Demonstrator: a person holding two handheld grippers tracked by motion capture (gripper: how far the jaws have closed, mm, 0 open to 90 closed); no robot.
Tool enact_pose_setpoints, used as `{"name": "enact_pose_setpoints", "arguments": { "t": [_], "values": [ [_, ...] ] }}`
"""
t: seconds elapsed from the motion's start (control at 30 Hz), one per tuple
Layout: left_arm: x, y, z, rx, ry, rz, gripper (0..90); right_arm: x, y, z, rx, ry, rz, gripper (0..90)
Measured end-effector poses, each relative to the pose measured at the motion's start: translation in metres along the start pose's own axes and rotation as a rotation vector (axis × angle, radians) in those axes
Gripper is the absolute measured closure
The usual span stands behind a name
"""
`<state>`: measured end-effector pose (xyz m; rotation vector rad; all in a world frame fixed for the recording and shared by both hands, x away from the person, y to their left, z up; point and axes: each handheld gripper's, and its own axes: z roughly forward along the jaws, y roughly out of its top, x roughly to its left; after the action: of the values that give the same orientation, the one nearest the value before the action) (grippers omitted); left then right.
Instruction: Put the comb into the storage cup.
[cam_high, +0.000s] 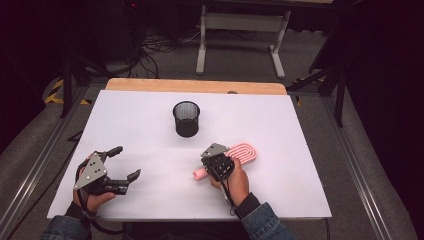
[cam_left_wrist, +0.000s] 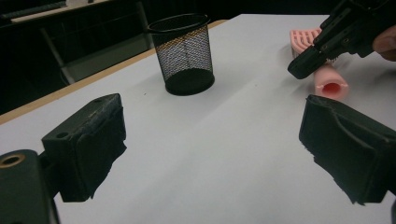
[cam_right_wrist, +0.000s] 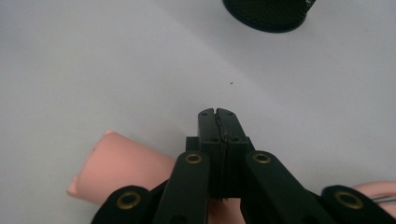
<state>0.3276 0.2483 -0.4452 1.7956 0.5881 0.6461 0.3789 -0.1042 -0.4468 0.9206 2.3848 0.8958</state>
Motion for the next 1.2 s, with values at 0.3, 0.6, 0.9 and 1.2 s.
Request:
{"name": "enact_pose_setpoints", "arguments": {
  "t": [0.3,0.6,0.9,1.2],
  "values": [
    [0.000,0.000,0.001,-0.002,0.000,-0.004,8.4,-0.005,-0.012,-0.013,0.021,0.059,-0.006,89.6],
    [0.000,-0.001,0.002,-0.005,-0.004,-0.018,8.6,-0.014,-0.023,-0.027,0.032,0.091,-0.013,88.9],
    [0.001,-0.001,0.001,-0.009,-0.006,-0.034,8.9,-0.022,-0.032,-0.036,0.052,0.111,-0.021,89.0],
    [0.001,-0.001,0.002,-0.003,-0.007,-0.029,9.0,-0.033,-0.047,-0.045,0.076,0.109,-0.006,88.7]
  ]
}}
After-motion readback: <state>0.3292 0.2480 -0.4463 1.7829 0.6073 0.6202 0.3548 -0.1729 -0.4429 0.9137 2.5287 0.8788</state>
